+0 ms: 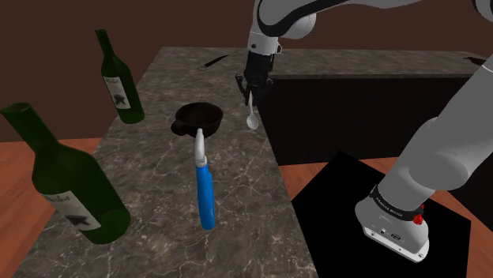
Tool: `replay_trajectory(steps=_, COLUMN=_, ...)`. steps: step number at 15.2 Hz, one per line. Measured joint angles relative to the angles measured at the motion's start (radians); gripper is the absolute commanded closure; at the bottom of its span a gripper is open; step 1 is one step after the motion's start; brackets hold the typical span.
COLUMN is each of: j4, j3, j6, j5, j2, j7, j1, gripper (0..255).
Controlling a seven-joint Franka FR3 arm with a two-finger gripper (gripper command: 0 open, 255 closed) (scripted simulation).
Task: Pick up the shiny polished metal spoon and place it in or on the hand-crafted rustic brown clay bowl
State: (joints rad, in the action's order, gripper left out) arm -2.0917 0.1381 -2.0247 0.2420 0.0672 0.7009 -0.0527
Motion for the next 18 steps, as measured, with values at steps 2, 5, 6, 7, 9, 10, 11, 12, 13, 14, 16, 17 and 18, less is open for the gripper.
replay_trajectory(steps=2, j4=0.02, j3=0.0, j6=0.026, j5=-0.002, j2=0.007, j7=0.007, j1=0.0, gripper=255)
replay_trajectory(steps=5, j4=0.051, j3=-0.002, j6=0.063, j5=-0.005, j2=0.013, j7=0.013, j1=0.001, gripper=255)
replay_trajectory(steps=6, j4=0.059, j3=-0.003, j6=0.075, j5=-0.006, j2=0.017, j7=0.013, j1=0.002, gripper=255)
replay_trajectory(steps=7, j4=0.066, j3=-0.002, j6=0.087, j5=-0.006, j2=0.023, j7=0.019, j1=0.001, gripper=255)
replay_trajectory(steps=9, j4=0.086, j3=-0.003, j6=0.111, j5=-0.008, j2=0.027, j7=0.022, j1=0.002, gripper=255)
replay_trajectory(steps=10, j4=0.113, j3=0.003, j6=0.12, j5=-0.01, j2=0.011, j7=0.035, j1=-0.002, gripper=255)
replay_trajectory(steps=11, j4=0.141, j3=0.01, j6=0.124, j5=-0.013, j2=-0.01, j7=0.051, j1=-0.008, gripper=255)
replay_trajectory(steps=12, j4=0.179, j3=0.019, j6=0.131, j5=-0.019, j2=-0.038, j7=0.07, j1=-0.015, gripper=255)
replay_trajectory(steps=13, j4=0.217, j3=0.026, j6=0.135, j5=-0.024, j2=-0.069, j7=0.087, j1=-0.022, gripper=255)
replay_trajectory(steps=14, j4=0.255, j3=0.033, j6=0.138, j5=-0.031, j2=-0.101, j7=0.104, j1=-0.029, gripper=255)
replay_trajectory(steps=16, j4=0.329, j3=0.047, j6=0.145, j5=-0.044, j2=-0.162, j7=0.14, j1=-0.046, gripper=255)
replay_trajectory(steps=17, j4=0.38, j3=0.054, j6=0.16, j5=-0.053, j2=-0.195, j7=0.162, j1=-0.056, gripper=255)
replay_trajectory(steps=18, j4=0.431, j3=0.062, j6=0.166, j5=-0.063, j2=-0.235, j7=0.184, j1=-0.068, gripper=255)
